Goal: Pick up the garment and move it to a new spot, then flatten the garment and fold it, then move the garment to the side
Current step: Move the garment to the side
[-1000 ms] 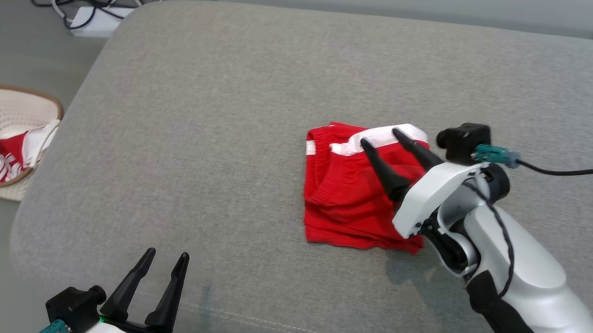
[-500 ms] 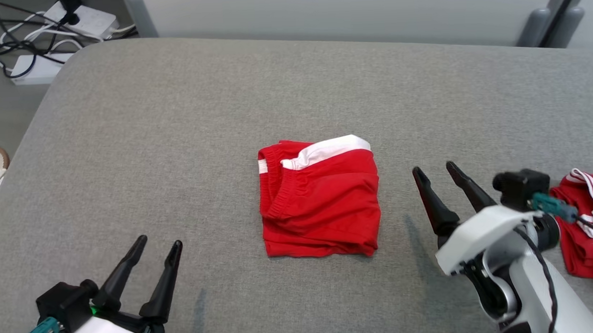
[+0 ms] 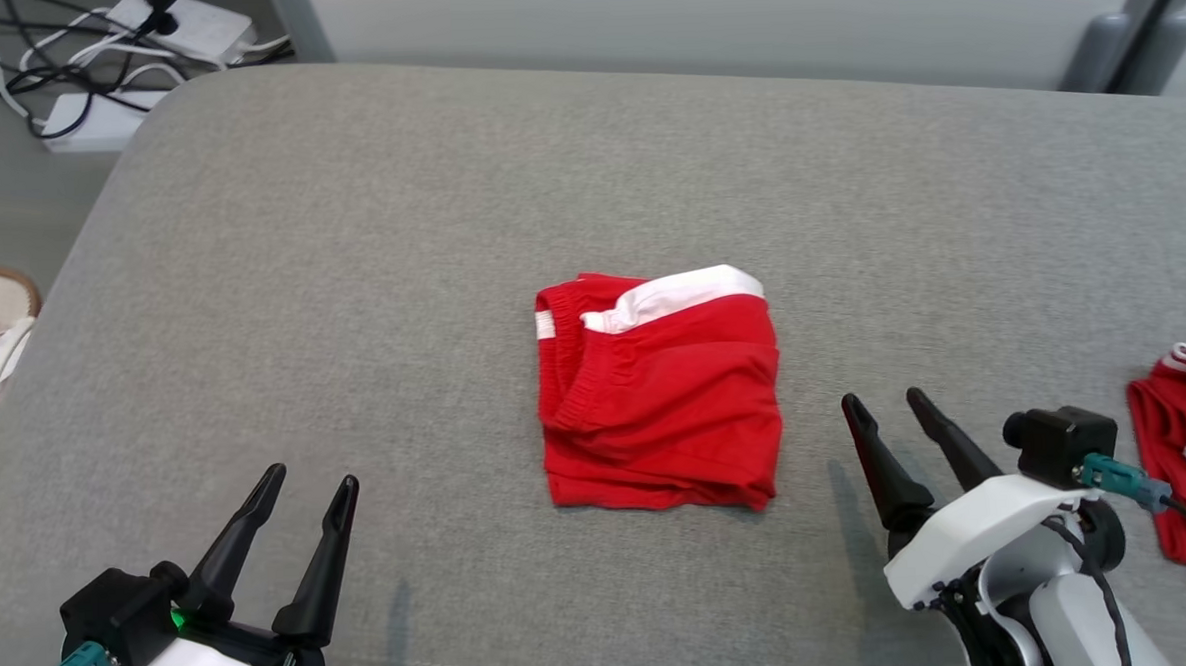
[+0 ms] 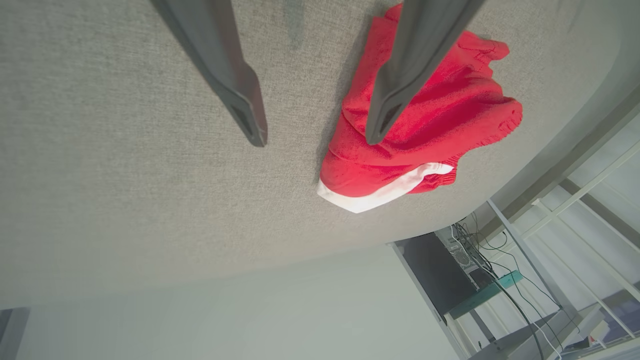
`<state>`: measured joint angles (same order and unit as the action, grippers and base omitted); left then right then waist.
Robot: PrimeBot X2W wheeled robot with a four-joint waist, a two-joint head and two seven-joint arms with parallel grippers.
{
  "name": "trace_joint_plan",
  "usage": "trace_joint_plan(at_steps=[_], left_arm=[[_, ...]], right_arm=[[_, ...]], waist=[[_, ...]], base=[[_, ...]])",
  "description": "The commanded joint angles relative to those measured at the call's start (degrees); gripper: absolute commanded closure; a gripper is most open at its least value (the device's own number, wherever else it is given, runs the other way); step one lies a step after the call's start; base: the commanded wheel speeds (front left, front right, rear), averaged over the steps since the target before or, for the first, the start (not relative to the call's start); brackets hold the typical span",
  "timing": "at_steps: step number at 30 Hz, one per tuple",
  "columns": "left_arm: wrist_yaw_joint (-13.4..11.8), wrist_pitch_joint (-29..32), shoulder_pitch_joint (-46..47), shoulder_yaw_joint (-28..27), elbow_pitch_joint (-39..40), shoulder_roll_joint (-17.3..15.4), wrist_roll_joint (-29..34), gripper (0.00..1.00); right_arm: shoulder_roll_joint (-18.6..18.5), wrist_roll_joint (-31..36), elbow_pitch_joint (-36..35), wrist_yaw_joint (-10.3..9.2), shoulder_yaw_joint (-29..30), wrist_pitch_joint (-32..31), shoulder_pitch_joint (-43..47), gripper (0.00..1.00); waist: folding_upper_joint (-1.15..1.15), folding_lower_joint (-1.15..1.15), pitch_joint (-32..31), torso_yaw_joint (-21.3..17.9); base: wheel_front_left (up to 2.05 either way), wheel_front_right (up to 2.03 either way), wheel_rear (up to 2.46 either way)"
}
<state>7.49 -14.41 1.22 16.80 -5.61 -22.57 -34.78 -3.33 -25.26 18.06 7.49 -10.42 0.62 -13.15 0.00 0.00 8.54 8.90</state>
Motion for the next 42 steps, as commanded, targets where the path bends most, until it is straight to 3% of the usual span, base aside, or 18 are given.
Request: trace_joint_plan(at_steps=[1, 12, 22, 25, 26, 33, 42], left_arm=[[0.0, -0.59, 1.55, -2.21, 1.65, -1.73, 0.02, 0.0], [0.0, -0.59, 2.96, -1.42, 1.19, -3.19, -2.52, 0.0], [0.0, -0.59, 4.04, -0.61, 1.09, -4.31, -4.15, 0.0], [0.0, -0.59, 4.31, -0.32, 1.08, -4.43, -4.3, 0.0], [0.0, -0.59, 4.37, -0.22, 1.08, -4.44, -4.32, 0.0], [0.0, -0.59, 4.09, -0.29, 0.57, -4.31, -4.34, 0.0], [0.0, -0.59, 3.11, -1.04, 0.98, -3.28, -3.35, 0.0]], right_arm=[[0.46, -1.66, -0.14, 0.0, -2.01, 1.34, -0.78, 0.0], [0.46, -13.15, 14.23, 0.0, -6.47, 6.28, -8.88, 0.0], [0.46, -23.08, 27.37, 0.0, -14.88, 9.54, -16.88, 0.0], [0.46, -27.37, 29.3, 0.0, -18.59, 9.4, -18.21, 0.94], [0.46, -28.62, 29.91, 0.0, -19.84, 9.38, -18.56, 1.0], [0.46, -33.86, 33.14, 0.0, -25.09, 12.08, -20.7, 1.0], [0.46, -33.95, 35.47, 0.0, -24.86, 14.17, -20.28, 1.0]], waist=[[0.0, 0.0, 0.73, 1.39], [0.0, 0.0, 3.37, 7.63], [0.0, 0.0, 5.12, 9.85], [0.0, 0.0, 5.26, 10.06], [0.0, 0.0, 5.22, 10.09], [0.0, 0.0, 4.32, 9.38], [0.0, 0.0, 2.25, 6.08]], base=[[0.0, 0.0, 0.0], [0.0, 0.0, 0.0], [0.0, 0.0, 0.0], [0.0, 0.0, 0.0], [0.0, 0.0, 0.0], [0.0, 0.0, 0.0], [0.0, 0.0, 0.0]])
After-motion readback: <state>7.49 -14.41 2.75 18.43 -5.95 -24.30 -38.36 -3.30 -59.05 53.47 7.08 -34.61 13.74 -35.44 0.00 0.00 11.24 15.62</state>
